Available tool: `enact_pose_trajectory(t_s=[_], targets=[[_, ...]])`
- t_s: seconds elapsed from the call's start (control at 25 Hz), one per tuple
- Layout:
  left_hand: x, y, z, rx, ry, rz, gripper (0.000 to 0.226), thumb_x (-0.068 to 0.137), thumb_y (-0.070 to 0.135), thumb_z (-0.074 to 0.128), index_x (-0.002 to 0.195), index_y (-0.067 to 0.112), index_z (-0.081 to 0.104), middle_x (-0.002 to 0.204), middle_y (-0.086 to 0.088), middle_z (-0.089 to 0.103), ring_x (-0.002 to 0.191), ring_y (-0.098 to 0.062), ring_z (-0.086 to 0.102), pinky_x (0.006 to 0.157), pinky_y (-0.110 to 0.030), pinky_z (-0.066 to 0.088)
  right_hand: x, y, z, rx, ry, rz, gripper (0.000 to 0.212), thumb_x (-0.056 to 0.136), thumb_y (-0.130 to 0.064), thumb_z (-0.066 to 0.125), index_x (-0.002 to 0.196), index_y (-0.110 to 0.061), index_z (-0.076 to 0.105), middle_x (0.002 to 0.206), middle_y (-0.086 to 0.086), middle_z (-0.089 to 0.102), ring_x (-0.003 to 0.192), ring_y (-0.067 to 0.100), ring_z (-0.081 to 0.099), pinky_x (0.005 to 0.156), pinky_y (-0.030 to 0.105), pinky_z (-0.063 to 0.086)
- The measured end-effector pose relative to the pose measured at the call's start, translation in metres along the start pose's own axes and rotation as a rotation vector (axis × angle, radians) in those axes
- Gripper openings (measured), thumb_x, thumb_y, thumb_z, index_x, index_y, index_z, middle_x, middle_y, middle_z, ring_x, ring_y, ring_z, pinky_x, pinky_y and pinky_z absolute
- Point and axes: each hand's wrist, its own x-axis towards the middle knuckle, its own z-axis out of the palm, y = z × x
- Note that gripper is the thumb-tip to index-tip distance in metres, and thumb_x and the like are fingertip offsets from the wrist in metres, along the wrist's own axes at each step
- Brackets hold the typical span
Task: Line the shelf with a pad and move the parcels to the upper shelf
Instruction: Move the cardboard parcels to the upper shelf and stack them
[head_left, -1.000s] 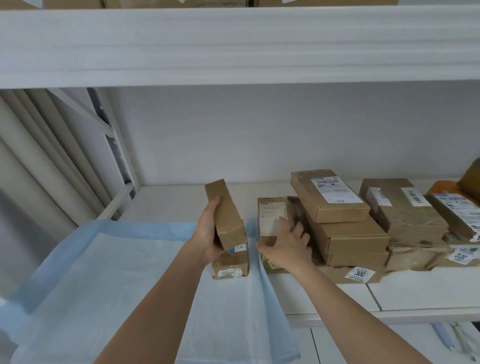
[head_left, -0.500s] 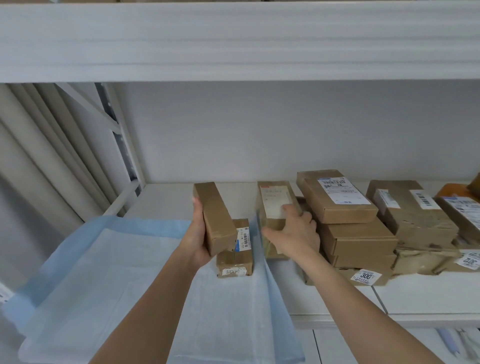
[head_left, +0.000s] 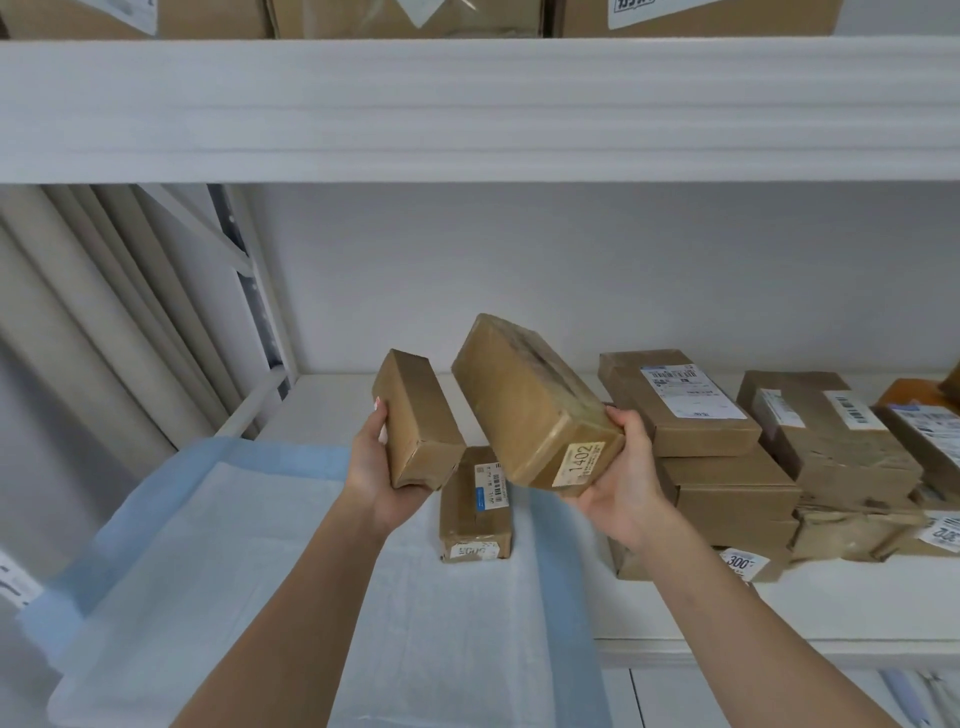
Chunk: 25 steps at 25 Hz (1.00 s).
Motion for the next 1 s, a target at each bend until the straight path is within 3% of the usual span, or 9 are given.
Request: enact_pose_trajectory(t_s=[0.16,0.32,0.48,0.6,0.68,0.76,0.88,1.0], targets=[[-0.008,-0.005,0.003,-0.132,-0.058,0.013,0.051,0.091,0.051,0.053,0.125,0.014,0.063,0.092,-0.015,0.068,0.077,-0.031,0.067,0.078,-0.04,0.053,-0.005,0.0,0.002,0.024,-0.004,0.011,0.052,0.088,-0.057,0.043,0.108,-0.015,0.068,0.101,0.012,0.07,0.097,0.027,0.062,0.083,0.04,0.05],[-0.031,-0.011,0.015,-0.166,-0.103,0.033,0.056,0.093,0.052,0.048,0.097,0.003,0.076,0.107,-0.023,0.067,0.1,-0.038,0.065,0.096,-0.046,0.048,-0.019,0.002,0.008,-0.108,-0.065,-0.024,0.053,0.092,-0.055,0.043,0.115,-0.014,0.067,0.107,0.01,0.07,0.094,0.023,0.065,0.086,0.039,0.05],[-0.057,-0.022,0.026,-0.127,-0.095,0.029,0.051,0.089,0.055,0.05,0.11,0.013,0.071,0.112,-0.016,0.067,0.096,-0.033,0.064,0.099,-0.048,0.042,-0.045,-0.005,0.004,-0.207,-0.151,-0.011,0.047,0.094,-0.059,0.041,0.113,-0.028,0.07,0.115,0.006,0.07,0.109,0.025,0.064,0.1,0.049,0.047],[-0.078,-0.042,0.032,-0.12,-0.103,0.003,0.05,0.09,0.056,0.049,0.114,0.017,0.071,0.114,-0.016,0.07,0.106,-0.037,0.062,0.106,-0.059,0.034,-0.069,-0.012,-0.008,-0.378,-0.195,-0.07,0.032,0.092,-0.041,0.058,0.124,-0.037,0.061,0.125,0.001,0.064,0.117,0.025,0.06,0.101,0.054,0.046],[-0.097,-0.06,0.038,-0.179,-0.118,0.017,0.05,0.09,0.054,0.051,0.122,0.019,0.068,0.117,-0.014,0.069,0.112,-0.035,0.061,0.107,-0.056,0.037,-0.091,-0.018,-0.02,-0.421,-0.224,-0.06,0.058,0.085,-0.031,0.07,0.137,-0.035,0.045,0.13,-0.001,0.06,0.119,0.024,0.059,0.099,0.056,0.047],[-0.118,-0.077,0.048,-0.202,-0.138,0.01,0.052,0.089,0.055,0.053,0.122,0.019,0.068,0.12,-0.012,0.068,0.115,-0.033,0.061,0.106,-0.052,0.04,-0.119,-0.025,-0.033,-0.455,-0.294,0.046,0.078,0.073,-0.031,0.08,0.14,-0.028,0.041,0.13,0.002,0.061,0.119,0.025,0.059,0.098,0.059,0.047],[-0.152,-0.101,0.063,-0.202,-0.161,0.017,0.052,0.09,0.056,0.051,0.117,0.015,0.07,0.117,-0.014,0.068,0.114,-0.033,0.061,0.106,-0.05,0.041,-0.158,-0.033,-0.05,-0.429,-0.401,0.133,0.064,0.076,-0.033,0.078,0.134,-0.027,0.05,0.128,0.007,0.064,0.117,0.03,0.062,0.092,0.062,0.049],[-0.19,-0.122,0.066,-0.208,-0.185,0.031,0.058,0.089,0.055,0.051,0.131,0.016,0.062,0.133,-0.014,0.06,0.127,-0.033,0.053,0.11,-0.05,0.037,-0.196,-0.037,-0.069,-0.319,-0.407,0.125,0.057,0.077,-0.033,0.077,0.129,-0.02,0.057,0.122,0.012,0.067,0.113,0.034,0.064,0.093,0.063,0.048]])
